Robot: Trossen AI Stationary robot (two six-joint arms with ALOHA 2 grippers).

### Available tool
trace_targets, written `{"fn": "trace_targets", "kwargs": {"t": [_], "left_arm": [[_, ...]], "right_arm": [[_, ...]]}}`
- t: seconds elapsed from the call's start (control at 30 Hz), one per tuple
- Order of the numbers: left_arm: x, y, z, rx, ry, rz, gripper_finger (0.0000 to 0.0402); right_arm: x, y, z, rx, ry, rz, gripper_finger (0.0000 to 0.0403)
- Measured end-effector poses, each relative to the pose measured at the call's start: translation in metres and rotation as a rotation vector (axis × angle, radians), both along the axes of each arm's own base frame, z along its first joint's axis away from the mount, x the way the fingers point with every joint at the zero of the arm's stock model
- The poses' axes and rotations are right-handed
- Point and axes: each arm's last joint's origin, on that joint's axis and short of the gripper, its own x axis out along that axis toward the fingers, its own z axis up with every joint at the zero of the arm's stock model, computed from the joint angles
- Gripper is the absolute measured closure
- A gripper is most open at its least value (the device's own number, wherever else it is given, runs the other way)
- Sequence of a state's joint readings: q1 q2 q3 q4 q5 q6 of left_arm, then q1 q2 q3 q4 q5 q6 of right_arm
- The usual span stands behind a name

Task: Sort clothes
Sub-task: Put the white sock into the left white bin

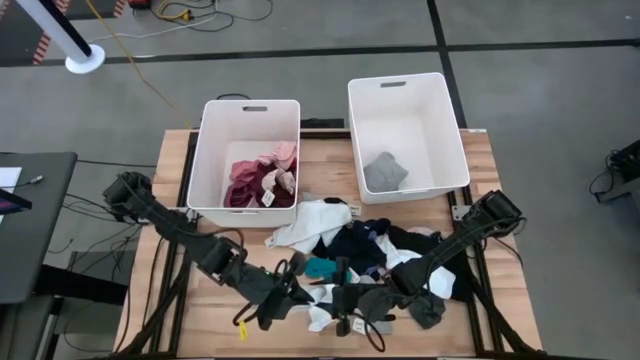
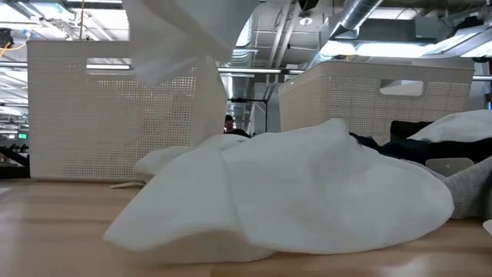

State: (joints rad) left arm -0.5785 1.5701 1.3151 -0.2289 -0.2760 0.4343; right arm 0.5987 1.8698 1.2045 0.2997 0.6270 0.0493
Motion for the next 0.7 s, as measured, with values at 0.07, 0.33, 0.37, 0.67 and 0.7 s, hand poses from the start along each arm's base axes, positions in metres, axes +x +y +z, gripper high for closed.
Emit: {"fn": "trace_targets", "kwargs": {"t": [0.07,0.33,0.37,0.67,0.7], "left_arm": [[0.0011,0.0014,-0.0001,-0.005,0.003,-0.007,0.04],[0.0035,0.0053,-0.0001,-0.014,0.009,-0.013,0.0399],[0.0035,0.0054,-0.0001,-0.014,0.009,-0.012,0.0399],[0.0019,0.007,-0.0038,-0.018,0.051,0.027,0.0399],[0.0017,0.0075,-0.0044,-0.017,0.056,0.042,0.0397]], "right_arm": [[0.0001,0.0003,0.0007,-0.011,-0.006,0.006,0.021],[0.0006,0.0008,0.0024,-0.06,-0.019,0.024,0.0319],[0.0005,0.0008,0.0023,-0.064,-0.018,0.025,0.0332],[-0.0001,0.0013,0.0014,-0.097,-0.007,0.036,0.0394],[-0.0002,0.0013,0.0014,-0.097,-0.006,0.036,0.0393]]}}
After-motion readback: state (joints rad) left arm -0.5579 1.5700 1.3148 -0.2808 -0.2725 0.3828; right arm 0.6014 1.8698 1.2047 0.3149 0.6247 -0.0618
